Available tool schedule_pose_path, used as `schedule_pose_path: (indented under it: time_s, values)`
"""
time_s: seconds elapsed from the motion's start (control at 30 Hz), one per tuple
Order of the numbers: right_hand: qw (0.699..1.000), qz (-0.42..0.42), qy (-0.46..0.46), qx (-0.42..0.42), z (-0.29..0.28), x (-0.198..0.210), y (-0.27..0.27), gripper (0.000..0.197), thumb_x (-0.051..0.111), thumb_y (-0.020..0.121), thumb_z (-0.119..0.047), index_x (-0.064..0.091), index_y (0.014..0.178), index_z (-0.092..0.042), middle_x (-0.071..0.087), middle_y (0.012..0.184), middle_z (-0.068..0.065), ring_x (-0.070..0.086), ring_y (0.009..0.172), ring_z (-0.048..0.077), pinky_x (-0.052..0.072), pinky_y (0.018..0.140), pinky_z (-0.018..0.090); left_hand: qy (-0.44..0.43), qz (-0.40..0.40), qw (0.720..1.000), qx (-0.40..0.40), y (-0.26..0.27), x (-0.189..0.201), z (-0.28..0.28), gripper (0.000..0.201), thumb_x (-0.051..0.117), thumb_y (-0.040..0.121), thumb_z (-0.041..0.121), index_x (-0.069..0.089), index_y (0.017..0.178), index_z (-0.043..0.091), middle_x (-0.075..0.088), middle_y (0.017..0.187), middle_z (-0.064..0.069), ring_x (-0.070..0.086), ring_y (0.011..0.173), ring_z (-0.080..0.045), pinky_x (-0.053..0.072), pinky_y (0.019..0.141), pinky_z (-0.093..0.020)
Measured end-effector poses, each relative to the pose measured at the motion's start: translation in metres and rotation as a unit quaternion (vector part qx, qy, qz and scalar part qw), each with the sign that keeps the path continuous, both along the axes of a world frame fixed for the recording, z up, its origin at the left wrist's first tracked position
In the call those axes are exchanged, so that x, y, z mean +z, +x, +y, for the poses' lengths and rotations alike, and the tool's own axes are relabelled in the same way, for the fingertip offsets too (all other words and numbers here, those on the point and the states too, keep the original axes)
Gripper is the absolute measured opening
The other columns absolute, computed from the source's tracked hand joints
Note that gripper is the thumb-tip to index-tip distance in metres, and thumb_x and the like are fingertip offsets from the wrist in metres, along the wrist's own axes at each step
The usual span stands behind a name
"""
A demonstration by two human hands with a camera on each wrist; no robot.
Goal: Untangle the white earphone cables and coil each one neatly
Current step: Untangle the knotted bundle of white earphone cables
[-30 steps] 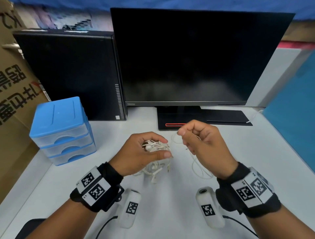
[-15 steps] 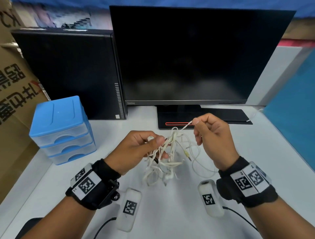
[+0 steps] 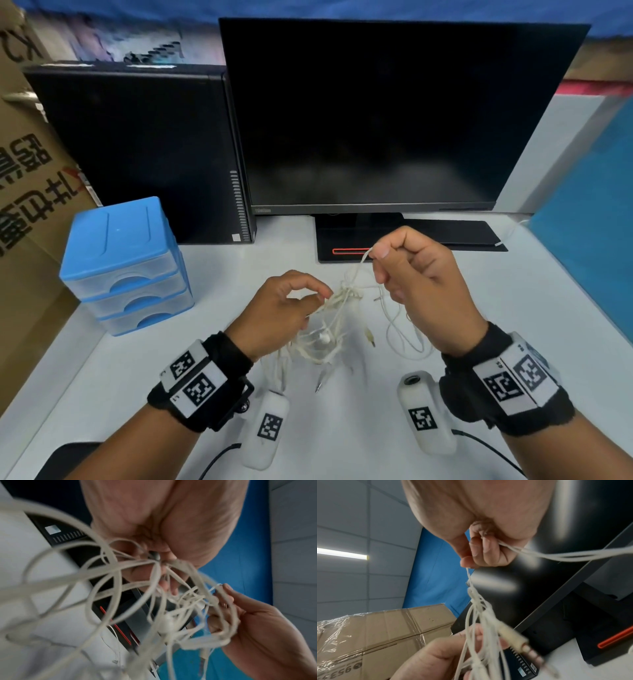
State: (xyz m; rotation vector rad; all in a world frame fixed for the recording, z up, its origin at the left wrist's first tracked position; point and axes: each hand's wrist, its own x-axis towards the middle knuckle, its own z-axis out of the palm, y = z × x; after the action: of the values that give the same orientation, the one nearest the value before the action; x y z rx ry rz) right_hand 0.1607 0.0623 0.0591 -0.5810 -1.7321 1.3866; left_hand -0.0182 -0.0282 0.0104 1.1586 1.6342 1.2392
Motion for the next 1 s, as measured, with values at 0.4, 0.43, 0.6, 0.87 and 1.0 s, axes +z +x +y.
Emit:
schedule_pose_path:
  time_s: [0.4, 0.43, 0.6, 0.87, 1.0]
  values:
    - [1.0, 0.009, -0.017, 0.021, -0.006, 0.002, 0.0, 0.016, 0.054, 0.097, -0.006, 0.06, 0.082, -0.006, 0.055, 0.059, 0.005, 0.037, 0.045, 0.007, 0.032, 0.045, 0.014, 0.097, 0.002, 0.995, -0.018, 0.005, 0.006, -0.001, 0.017, 0.057, 0.097, 0.011, 0.073, 0.098, 0.017, 0.074, 0.096, 0.002, 0.067, 0.082, -0.013, 0.052, 0.077, -0.027]
    - [0.999, 0.009, -0.015, 0.028, -0.008, 0.001, -0.001, 0.015, 0.054, 0.097, -0.005, 0.06, 0.083, -0.005, 0.056, 0.06, 0.006, 0.042, 0.046, 0.007, 0.034, 0.046, 0.013, 0.105, 0.012, 0.994, -0.036, 0.006, 0.008, -0.002, 0.016, 0.058, 0.097, 0.018, 0.073, 0.102, 0.019, 0.072, 0.11, 0.006, 0.066, 0.103, -0.01, 0.048, 0.093, -0.028]
    - [0.999, 0.001, 0.021, 0.044, -0.013, -0.001, -0.004, 0.015, 0.052, 0.098, -0.009, 0.06, 0.089, 0.0, 0.068, 0.08, 0.015, 0.067, 0.075, 0.022, 0.053, 0.056, 0.026, 0.13, 0.133, 0.983, 0.007, 0.019, 0.011, -0.005, 0.017, 0.079, 0.079, 0.029, 0.073, 0.095, 0.031, 0.074, 0.095, 0.015, 0.068, 0.097, -0.004, 0.052, 0.094, -0.037]
    - [0.998, -0.057, 0.021, 0.031, 0.002, -0.008, -0.001, 0.008, 0.069, 0.088, -0.017, 0.067, 0.092, -0.01, 0.069, 0.087, 0.006, 0.057, 0.062, 0.006, 0.046, 0.058, 0.021, 0.171, 0.098, 0.98, -0.022, 0.01, 0.013, -0.005, 0.006, 0.062, 0.09, 0.021, 0.067, 0.088, 0.021, 0.065, 0.089, 0.008, 0.061, 0.081, -0.011, 0.049, 0.074, -0.033]
    - [0.987, -0.128, 0.055, 0.082, -0.004, -0.015, -0.005, 0.016, 0.077, 0.081, -0.016, 0.072, 0.096, -0.011, 0.07, 0.094, 0.006, 0.051, 0.057, 0.003, 0.042, 0.06, 0.018, 0.174, 0.047, 0.983, -0.041, 0.01, 0.017, -0.005, 0.008, 0.051, 0.095, 0.018, 0.059, 0.093, 0.015, 0.068, 0.075, 0.005, 0.06, 0.067, -0.012, 0.047, 0.069, -0.023]
